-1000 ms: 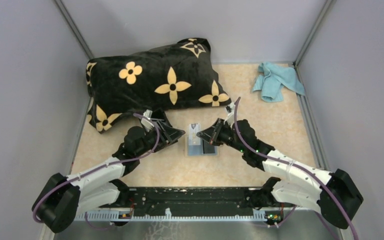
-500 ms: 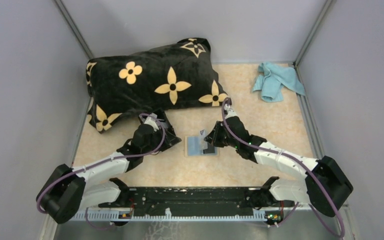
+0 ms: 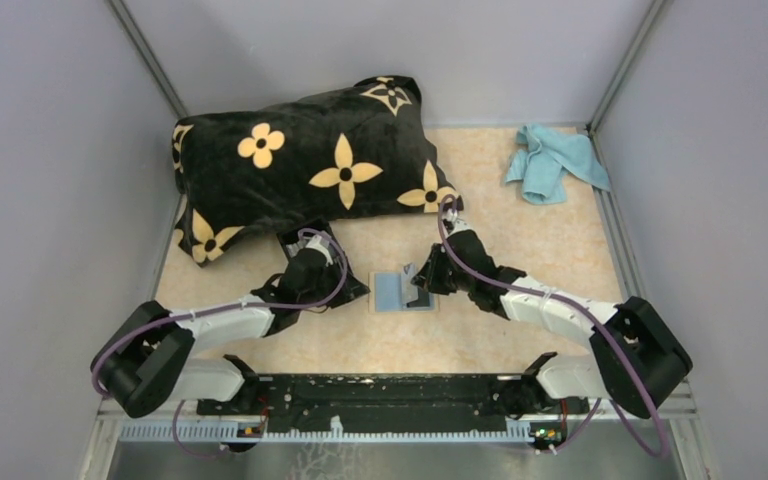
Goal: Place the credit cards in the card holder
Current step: Insert the credit card into the card holder.
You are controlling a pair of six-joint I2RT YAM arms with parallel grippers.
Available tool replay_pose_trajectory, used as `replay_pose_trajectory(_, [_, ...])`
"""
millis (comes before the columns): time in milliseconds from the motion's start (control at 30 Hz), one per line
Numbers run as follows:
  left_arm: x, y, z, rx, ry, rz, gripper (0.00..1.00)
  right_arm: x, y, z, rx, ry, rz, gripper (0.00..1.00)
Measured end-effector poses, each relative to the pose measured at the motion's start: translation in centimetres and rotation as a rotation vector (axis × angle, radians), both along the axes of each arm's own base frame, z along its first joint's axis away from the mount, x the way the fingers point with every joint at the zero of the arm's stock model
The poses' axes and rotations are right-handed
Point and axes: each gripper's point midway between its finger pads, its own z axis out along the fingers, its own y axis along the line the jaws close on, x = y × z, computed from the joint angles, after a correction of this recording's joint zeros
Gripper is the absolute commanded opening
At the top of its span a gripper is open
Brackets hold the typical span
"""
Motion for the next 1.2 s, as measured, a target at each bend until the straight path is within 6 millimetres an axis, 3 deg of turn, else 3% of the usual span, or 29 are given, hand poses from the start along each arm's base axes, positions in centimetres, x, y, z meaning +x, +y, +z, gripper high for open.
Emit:
replay_pose_trajectory(567, [-0.5,-0.4,-1.5,0.049,0.020,-0.023,0.27,0.8,0.4,-1.4,0.013,0.027,0.008,0.00])
replay_pose_trajectory(1200, [-0.7,-1.2,-1.7,0.072,0.007,-0.039,0.27,0.5,0.3,-3.1,0.014,0.055,0.006,0.00])
